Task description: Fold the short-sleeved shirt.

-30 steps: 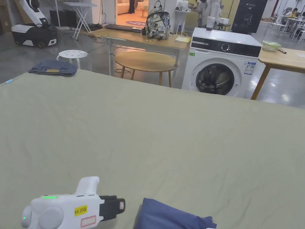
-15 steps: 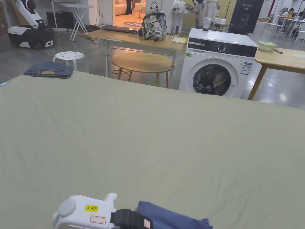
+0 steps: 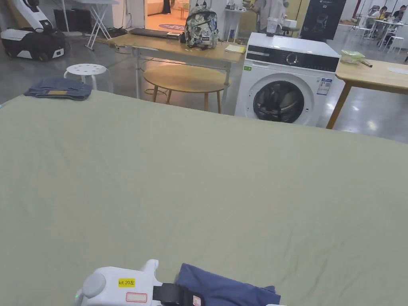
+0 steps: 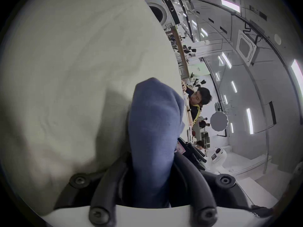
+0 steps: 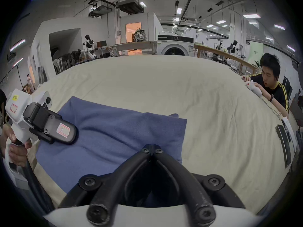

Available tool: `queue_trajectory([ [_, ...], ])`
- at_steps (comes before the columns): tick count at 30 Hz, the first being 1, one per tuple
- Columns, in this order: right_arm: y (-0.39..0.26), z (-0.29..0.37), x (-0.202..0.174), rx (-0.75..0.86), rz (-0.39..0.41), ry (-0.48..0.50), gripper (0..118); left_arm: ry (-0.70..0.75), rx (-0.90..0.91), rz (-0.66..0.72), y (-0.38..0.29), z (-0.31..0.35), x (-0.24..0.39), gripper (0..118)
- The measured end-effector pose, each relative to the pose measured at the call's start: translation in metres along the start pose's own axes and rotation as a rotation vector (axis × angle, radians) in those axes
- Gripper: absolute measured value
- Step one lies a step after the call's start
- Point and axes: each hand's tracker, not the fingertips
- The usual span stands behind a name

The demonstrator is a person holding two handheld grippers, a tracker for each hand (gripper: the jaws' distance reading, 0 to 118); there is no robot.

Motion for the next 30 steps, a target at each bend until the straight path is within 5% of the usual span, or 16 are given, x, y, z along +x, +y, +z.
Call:
queue_trajectory([
  [12,0.049,0.013,-0.013,0.052,0.062,0.02,0,0.058,0.046,-0.017,0.021,0.076,0.025,16],
  [30,0.075,-0.012,-0.082,0.025,0.139,0.138,0,0.421,0.256,-0.041,0.103,0.367,0.02,16],
])
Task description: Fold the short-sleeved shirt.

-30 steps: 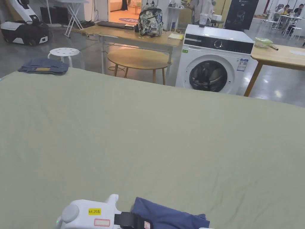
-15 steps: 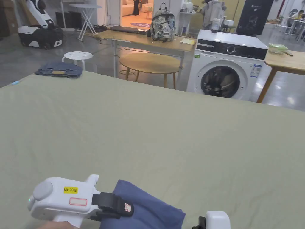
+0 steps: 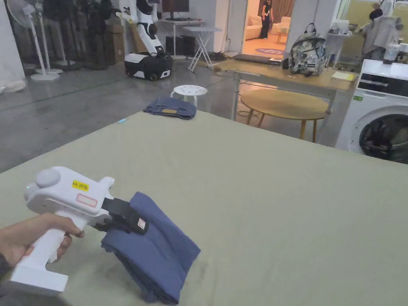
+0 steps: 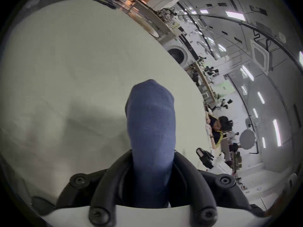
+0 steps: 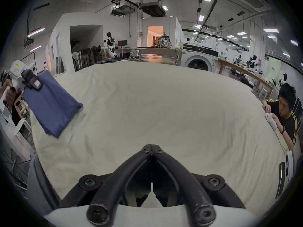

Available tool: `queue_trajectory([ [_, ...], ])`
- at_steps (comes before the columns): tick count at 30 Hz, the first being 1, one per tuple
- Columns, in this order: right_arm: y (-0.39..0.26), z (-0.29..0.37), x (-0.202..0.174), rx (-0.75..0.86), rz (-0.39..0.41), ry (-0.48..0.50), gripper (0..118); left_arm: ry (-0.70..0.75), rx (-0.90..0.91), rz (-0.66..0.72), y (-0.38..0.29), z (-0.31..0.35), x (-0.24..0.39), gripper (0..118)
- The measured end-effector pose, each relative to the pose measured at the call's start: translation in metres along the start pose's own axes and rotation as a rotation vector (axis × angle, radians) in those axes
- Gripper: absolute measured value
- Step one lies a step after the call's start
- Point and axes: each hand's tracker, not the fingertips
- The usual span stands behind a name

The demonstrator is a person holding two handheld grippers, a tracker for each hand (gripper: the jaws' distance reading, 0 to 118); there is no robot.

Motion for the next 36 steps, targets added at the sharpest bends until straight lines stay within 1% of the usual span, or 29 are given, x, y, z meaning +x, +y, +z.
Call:
queue_trajectory([
  [4,-0.002,-0.006,-0.005,-0.018,0.004,-0.002,0,0.098,0.006,0.034,0.015,0.037,-0.014,16],
  [5,-0.003,-0.008,-0.005,-0.024,0.006,-0.005,0,0.121,0.005,0.032,0.029,0.045,-0.033,16],
  [10,-0.003,-0.014,-0.007,-0.045,0.009,-0.017,0,0.224,-0.005,0.027,0.054,0.074,-0.058,16],
  [12,-0.002,-0.016,-0.007,-0.052,0.009,-0.022,0,0.25,-0.005,0.027,0.06,0.078,-0.065,16],
  [13,-0.002,-0.018,-0.008,-0.057,0.009,-0.022,0,0.298,-0.003,0.026,0.062,0.08,-0.069,16],
  [16,-0.001,-0.017,-0.01,-0.061,0.016,-0.026,0,0.325,-0.003,0.069,0.066,0.079,-0.08,16],
  [18,0.0,-0.018,-0.011,-0.066,0.017,-0.024,0,0.356,-0.009,0.063,0.06,0.074,-0.076,16],
  [20,-0.001,-0.021,-0.009,-0.069,0.018,-0.026,0,0.413,-0.016,0.052,0.058,0.069,-0.077,22],
  [21,-0.002,-0.022,-0.007,-0.071,0.019,-0.025,0,0.422,-0.017,0.044,0.061,0.068,-0.088,28],
  [24,-0.001,-0.023,-0.007,-0.071,0.022,-0.024,0,0.565,-0.026,0.017,0.069,0.072,-0.094,50],
  [28,0.002,-0.022,-0.007,-0.064,0.021,-0.022,0,0.707,0.052,0.009,0.073,0.091,-0.089,51],
  [30,0.002,-0.021,-0.008,-0.062,0.018,-0.02,0,0.736,0.114,-0.021,0.065,0.096,-0.074,50],
  [33,0.002,-0.023,-0.009,-0.062,0.012,-0.015,0,0.696,0.101,-0.034,0.051,0.082,-0.064,50],
  [36,0.001,-0.022,-0.011,-0.061,0.007,-0.007,0,0.69,0.089,-0.064,0.03,0.058,-0.053,48],
])
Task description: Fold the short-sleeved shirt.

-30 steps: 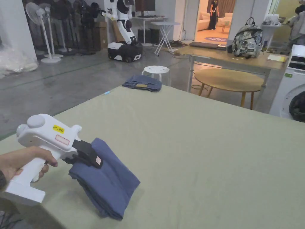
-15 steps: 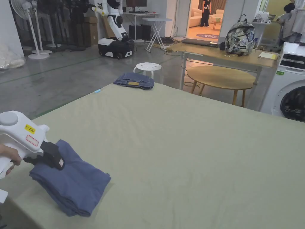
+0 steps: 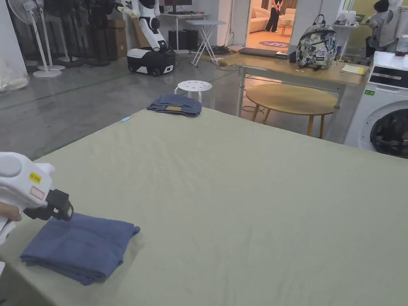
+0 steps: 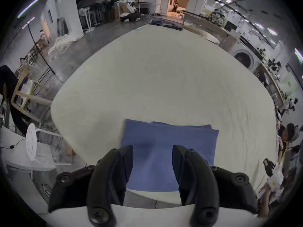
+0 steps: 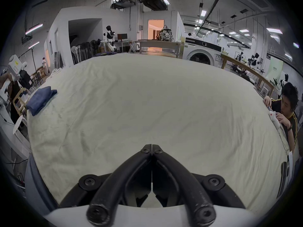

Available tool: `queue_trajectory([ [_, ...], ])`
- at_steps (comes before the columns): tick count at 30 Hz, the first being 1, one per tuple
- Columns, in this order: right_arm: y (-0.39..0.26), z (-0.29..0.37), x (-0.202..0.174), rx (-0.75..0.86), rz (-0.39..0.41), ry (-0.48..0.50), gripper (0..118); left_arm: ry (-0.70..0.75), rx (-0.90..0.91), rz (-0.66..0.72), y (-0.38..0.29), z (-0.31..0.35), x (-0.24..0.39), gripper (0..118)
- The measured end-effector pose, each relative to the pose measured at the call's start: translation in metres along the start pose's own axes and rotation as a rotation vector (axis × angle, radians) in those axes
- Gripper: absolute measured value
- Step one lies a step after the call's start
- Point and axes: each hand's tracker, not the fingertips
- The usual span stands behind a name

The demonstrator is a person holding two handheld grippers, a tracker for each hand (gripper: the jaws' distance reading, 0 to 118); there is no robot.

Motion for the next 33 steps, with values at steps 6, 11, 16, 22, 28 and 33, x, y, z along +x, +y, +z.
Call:
queue_trajectory([
  [6,-0.001,0.006,0.004,0.025,-0.017,0.001,0,-0.033,0.117,-0.024,-0.031,-0.017,0.036,0],
  [11,-0.002,0.016,0.017,0.068,-0.048,-0.03,0,-0.076,0.321,-0.06,-0.06,-0.011,0.09,0],
  [16,0.0,0.026,0.037,0.1,-0.084,-0.066,0,-0.134,0.452,-0.174,-0.097,0.0,0.171,0],
  [22,0.007,0.045,0.072,0.196,-0.128,-0.15,0,-0.175,0.642,-0.239,-0.154,-0.002,0.281,0],
  [28,0.022,0.07,0.107,0.334,-0.154,-0.23,0,-0.211,0.766,-0.339,-0.183,0.003,0.362,0],
  [33,0.033,0.084,0.128,0.443,-0.17,-0.288,0,-0.216,0.85,-0.347,-0.194,0.013,0.404,0],
])
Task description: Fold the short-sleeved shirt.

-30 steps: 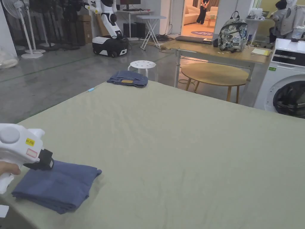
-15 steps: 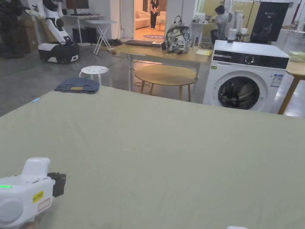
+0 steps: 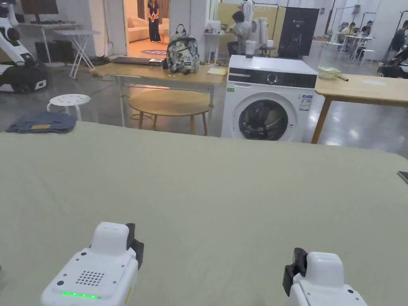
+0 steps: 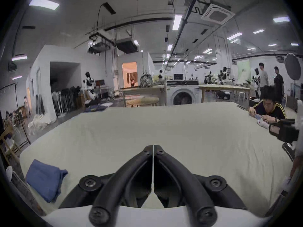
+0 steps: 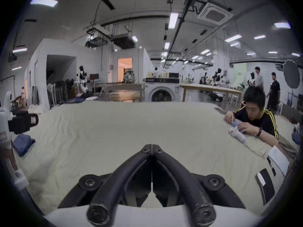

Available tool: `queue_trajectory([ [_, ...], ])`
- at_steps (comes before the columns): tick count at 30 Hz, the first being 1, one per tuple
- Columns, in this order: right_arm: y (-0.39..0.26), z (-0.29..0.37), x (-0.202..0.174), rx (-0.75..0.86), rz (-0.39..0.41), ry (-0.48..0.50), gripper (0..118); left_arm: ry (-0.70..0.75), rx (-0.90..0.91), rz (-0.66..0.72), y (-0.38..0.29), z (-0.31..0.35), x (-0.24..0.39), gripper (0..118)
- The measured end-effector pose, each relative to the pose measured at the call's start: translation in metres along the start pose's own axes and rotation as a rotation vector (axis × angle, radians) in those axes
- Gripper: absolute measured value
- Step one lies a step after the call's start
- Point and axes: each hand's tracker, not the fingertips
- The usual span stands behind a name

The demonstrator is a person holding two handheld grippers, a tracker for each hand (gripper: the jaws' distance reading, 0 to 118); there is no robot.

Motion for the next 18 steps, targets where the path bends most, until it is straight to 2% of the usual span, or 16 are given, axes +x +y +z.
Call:
queue_trajectory([
  [7,0.011,-0.002,0.01,0.097,0.002,-0.02,0,0.015,0.084,0.039,0.01,0.001,0.018,0],
  [18,0.014,0.0,0.011,0.114,0.0,-0.021,0,-0.017,0.113,0.017,0.024,0.001,0.017,0],
])
